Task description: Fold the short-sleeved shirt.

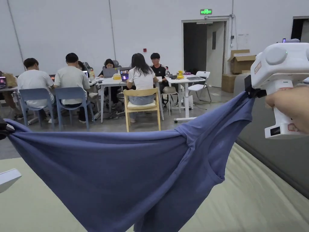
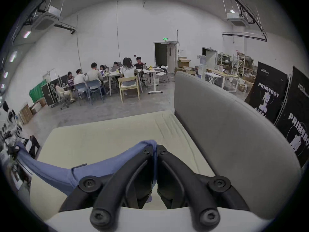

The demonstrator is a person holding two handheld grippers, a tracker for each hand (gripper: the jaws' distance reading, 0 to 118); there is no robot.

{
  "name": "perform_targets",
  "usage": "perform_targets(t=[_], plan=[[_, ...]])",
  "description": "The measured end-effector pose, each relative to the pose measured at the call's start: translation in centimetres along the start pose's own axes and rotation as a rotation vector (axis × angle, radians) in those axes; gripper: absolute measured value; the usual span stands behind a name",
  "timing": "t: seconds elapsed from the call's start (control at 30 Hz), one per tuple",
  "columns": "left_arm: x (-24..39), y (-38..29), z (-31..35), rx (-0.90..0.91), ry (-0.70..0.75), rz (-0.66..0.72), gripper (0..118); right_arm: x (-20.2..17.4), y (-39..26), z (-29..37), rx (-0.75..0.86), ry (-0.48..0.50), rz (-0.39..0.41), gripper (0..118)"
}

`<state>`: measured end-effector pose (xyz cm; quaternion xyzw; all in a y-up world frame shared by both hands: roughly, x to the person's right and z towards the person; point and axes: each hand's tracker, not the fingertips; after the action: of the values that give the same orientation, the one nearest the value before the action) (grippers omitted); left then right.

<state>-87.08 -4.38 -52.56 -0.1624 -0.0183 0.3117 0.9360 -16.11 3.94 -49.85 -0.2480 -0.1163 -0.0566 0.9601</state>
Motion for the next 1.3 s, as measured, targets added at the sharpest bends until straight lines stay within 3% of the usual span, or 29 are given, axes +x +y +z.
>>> perform_targets(t=[0.27, 0.4, 0.5, 0.67, 0.73, 0.87, 0.97, 1.1, 1.2, 1.3], plan=[[-6.1, -9.0, 1.3, -0.222, -0.034, 0.036, 0, 3.3, -14.2, 1.6, -0.041, 0.165, 0.059, 5], [-10.9, -15.6, 4.5, -0.375, -0.062, -0.029, 0, 5.2, -24.9, 5.2, -0.097, 0.176, 0.093, 5], [-15.1, -21.0, 7.9, -0.460, -0.032, 0.009, 0, 6.9, -32.8, 7.7, -0.192, 0.174, 0.095, 5], [-20.5, -28.1, 13.8, -0.554, 0.081, -0.035, 0, 8.8, -43.2, 11.4, -0.325, 0.106, 0.104, 5], [-22.4, -30.3, 16.2, -0.587, 0.085, 0.018, 0, 9.4, -46.6, 12.6, -0.385, 0.083, 0.080, 5], [-25.0, -33.3, 20.2, -0.597, 0.129, 0.091, 0, 9.5, -51.2, 14.1, -0.492, 0.025, 0.128, 5], [-26.4, -34.9, 21.3, -0.633, 0.194, 0.065, 0, 9.6, -53.6, 13.4, -0.545, -0.010, 0.166, 4], [-28.7, -35.9, 19.9, -0.664, 0.234, 0.035, 0, 11.1, -56.3, 10.8, -0.634, -0.004, 0.123, 4], [-29.2, -37.0, 18.3, -0.700, 0.291, -0.026, 0, 11.6, -58.2, 8.6, -0.688, -0.014, 0.141, 4], [-30.2, -37.8, 18.4, -0.667, 0.278, 0.006, 0, 11.2, -59.0, 7.8, -0.692, -0.013, 0.179, 4]])
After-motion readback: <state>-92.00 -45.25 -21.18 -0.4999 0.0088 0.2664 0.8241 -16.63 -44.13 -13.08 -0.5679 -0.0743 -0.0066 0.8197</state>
